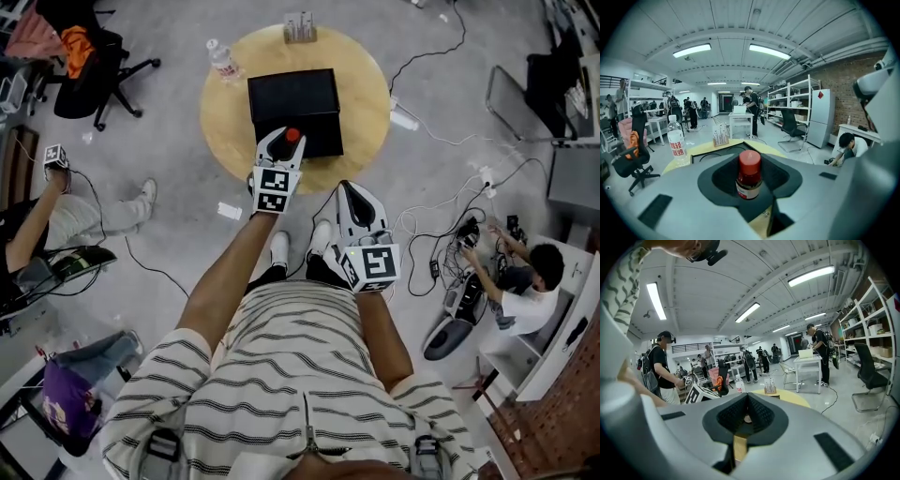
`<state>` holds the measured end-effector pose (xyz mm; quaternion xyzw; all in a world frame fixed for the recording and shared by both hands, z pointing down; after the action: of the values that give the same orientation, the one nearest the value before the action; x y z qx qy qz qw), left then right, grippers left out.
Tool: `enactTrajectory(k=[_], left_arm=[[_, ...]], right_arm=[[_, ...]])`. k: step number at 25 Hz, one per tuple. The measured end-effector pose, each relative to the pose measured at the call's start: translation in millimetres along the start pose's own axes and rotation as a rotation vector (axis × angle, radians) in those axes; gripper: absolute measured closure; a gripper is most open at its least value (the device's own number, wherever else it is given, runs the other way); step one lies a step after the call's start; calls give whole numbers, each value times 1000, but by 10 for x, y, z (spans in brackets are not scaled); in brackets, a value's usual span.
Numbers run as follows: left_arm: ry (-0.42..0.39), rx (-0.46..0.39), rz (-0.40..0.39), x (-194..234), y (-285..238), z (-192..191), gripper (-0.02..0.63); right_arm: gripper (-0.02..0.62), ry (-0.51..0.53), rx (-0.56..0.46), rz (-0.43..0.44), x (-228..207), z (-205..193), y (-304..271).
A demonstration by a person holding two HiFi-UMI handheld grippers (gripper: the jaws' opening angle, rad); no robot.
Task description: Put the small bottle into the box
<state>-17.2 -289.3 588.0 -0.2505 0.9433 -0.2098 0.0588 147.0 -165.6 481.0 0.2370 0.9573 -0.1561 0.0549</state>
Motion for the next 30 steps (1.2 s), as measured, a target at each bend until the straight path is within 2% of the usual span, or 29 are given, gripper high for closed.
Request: enactTrajectory(k=[7, 12, 24, 30], left_arm=[[-16, 39, 12, 40, -219, -136, 456], [3, 72, 12, 55, -343, -253, 455], [-7, 73, -9, 74, -585, -427, 456], [-2, 111, -5, 53, -659, -507, 454]], right_arm=[[577, -10, 19, -6, -77, -55, -2], [577, -36, 25, -17, -161, -75, -17], [577, -48, 47, -34, -205, -142, -59], [577, -41, 60, -33, -204, -169, -28]])
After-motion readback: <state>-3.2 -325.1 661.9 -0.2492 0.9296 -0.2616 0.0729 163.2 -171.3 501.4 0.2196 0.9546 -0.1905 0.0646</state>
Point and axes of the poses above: the fingertips, and each gripper's own axes: y backward along the fingers, x to its left, z out of its top, the point moved 8 cm from there along y, backward along the fingers, and after that the axes turned 1 degree about x, right-handed, at the moved point
